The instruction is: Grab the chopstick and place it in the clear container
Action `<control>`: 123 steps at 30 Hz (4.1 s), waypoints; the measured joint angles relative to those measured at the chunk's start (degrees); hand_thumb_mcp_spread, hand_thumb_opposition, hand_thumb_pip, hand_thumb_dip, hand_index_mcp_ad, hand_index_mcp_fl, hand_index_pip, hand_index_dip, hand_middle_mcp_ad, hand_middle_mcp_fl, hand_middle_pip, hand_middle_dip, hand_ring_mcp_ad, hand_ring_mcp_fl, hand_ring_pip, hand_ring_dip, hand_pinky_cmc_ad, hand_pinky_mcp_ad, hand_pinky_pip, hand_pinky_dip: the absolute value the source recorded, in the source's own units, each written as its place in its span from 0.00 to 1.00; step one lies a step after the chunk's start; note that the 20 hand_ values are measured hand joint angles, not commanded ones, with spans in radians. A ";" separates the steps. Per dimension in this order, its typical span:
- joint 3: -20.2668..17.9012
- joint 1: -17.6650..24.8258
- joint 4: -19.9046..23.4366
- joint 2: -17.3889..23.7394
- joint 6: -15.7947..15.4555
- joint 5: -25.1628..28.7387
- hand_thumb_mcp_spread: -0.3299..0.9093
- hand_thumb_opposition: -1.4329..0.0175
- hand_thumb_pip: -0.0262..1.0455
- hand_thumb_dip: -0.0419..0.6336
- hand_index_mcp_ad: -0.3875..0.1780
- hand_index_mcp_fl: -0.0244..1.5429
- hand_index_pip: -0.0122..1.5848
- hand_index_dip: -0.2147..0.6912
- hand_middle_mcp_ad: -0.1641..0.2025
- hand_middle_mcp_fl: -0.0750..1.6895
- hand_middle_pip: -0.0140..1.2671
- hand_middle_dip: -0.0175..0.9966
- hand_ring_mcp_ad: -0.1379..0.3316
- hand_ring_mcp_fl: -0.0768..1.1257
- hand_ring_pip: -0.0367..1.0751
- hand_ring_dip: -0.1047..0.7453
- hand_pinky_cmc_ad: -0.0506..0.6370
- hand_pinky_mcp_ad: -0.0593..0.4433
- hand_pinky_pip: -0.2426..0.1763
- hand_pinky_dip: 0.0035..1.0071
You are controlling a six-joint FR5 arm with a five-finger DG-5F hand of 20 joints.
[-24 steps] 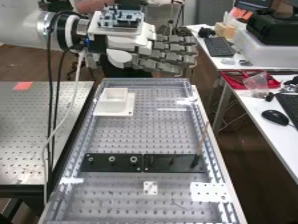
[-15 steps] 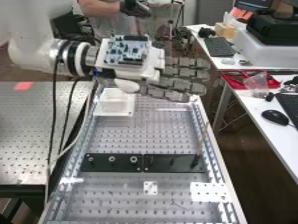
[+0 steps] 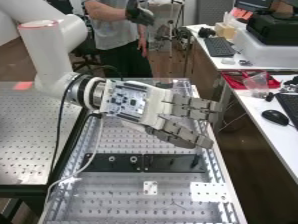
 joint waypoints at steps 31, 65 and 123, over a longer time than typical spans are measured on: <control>11.12 0.87 -4.25 -12.11 15.40 7.27 0.60 0.46 0.75 0.54 0.62 0.18 0.67 0.19 0.37 0.37 0.46 0.50 0.62 0.19 0.04 0.40 0.67 0.39 0.40 0.25; 10.85 2.70 -2.64 -13.08 16.42 6.62 0.66 0.46 0.68 0.53 0.58 0.21 0.77 0.19 0.29 0.38 0.46 0.55 0.57 0.21 0.04 0.46 0.75 0.37 0.51 0.17; 13.08 3.39 -2.28 -14.22 12.82 11.90 0.81 0.29 0.51 0.45 0.48 0.58 0.70 0.23 0.29 0.62 0.55 0.61 0.49 0.60 0.07 0.59 0.85 0.41 0.62 0.17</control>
